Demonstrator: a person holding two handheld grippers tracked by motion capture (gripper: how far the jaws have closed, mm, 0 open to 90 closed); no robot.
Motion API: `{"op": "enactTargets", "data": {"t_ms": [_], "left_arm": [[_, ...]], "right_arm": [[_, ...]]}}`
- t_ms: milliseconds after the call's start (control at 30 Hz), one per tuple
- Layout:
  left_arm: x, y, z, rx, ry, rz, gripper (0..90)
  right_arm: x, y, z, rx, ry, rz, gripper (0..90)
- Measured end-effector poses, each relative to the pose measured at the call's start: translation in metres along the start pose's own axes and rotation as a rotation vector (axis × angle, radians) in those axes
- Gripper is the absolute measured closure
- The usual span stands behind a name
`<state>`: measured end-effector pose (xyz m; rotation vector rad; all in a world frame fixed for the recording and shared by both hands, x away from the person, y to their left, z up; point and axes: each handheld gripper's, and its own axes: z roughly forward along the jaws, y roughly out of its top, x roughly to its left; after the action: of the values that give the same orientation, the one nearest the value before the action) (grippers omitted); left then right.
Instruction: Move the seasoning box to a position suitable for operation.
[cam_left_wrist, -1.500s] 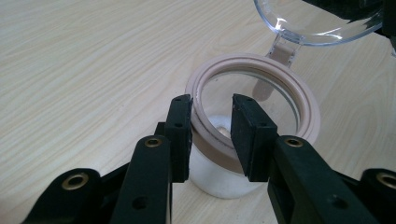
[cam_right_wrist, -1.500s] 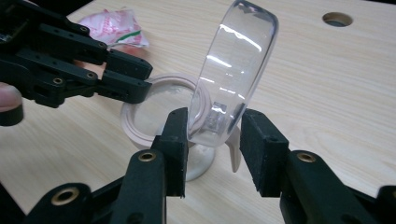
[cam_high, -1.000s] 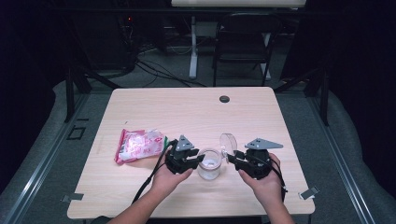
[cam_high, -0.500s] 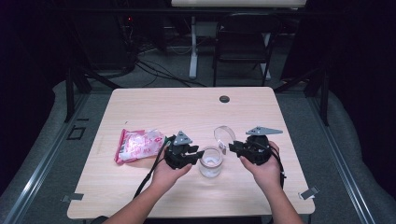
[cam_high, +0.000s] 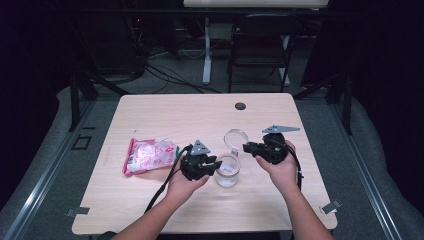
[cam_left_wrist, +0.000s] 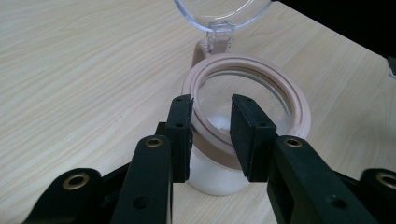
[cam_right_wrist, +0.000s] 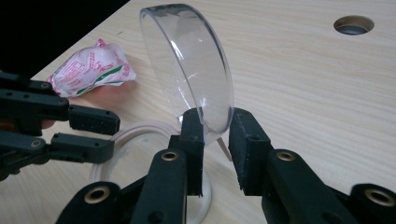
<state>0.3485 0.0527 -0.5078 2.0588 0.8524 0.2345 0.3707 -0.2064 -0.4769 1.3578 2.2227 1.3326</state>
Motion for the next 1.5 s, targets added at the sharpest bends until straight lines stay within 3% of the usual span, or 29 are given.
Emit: {"op": "enactTargets", "data": {"t_ms": [333,533,733,800,967,1067,1200,1267,1367,1500], "left_arm": [[0.0,0.0,0.0,-0.012,0.017,0.003,68.3],[0.006,0.001,-0.018,-0.032,0.032,0.012,61.8],[0.026,-0.011,-0.047,-0.097,0.069,0.006,54.2],[0.036,-0.018,-0.057,-0.102,0.099,0.008,51.9],[0.067,-0.039,-0.077,-0.112,0.184,-0.051,50.1],[0.084,-0.052,-0.083,-0.097,0.227,-0.082,48.7],[0.098,-0.066,-0.09,-0.113,0.276,-0.079,47.8],[0.106,-0.073,-0.092,-0.079,0.311,-0.083,46.6],[0.113,-0.08,-0.093,-0.079,0.308,-0.105,47.6],[0.117,-0.082,-0.094,-0.074,0.321,-0.12,47.8]], "right_arm": [[-0.001,0.006,0.007,-0.001,-0.018,-0.011,74.6],[0.006,0.003,-0.004,-0.006,-0.063,-0.073,67.1],[0.01,-0.01,-0.02,-0.059,-0.079,-0.065,60.5],[0.01,-0.017,-0.025,-0.058,-0.099,-0.078,59.1],[0.007,-0.034,-0.033,-0.073,-0.15,-0.102,56.2],[0.004,-0.043,-0.033,-0.084,-0.158,-0.082,55.4],[-0.002,-0.051,-0.029,-0.063,-0.166,-0.083,55.4],[-0.005,-0.056,-0.027,-0.051,-0.182,-0.08,55.4],[-0.012,-0.063,-0.023,-0.042,-0.188,-0.042,55.4],[-0.017,-0.068,-0.017,-0.022,-0.198,-0.035,54.8]]}}
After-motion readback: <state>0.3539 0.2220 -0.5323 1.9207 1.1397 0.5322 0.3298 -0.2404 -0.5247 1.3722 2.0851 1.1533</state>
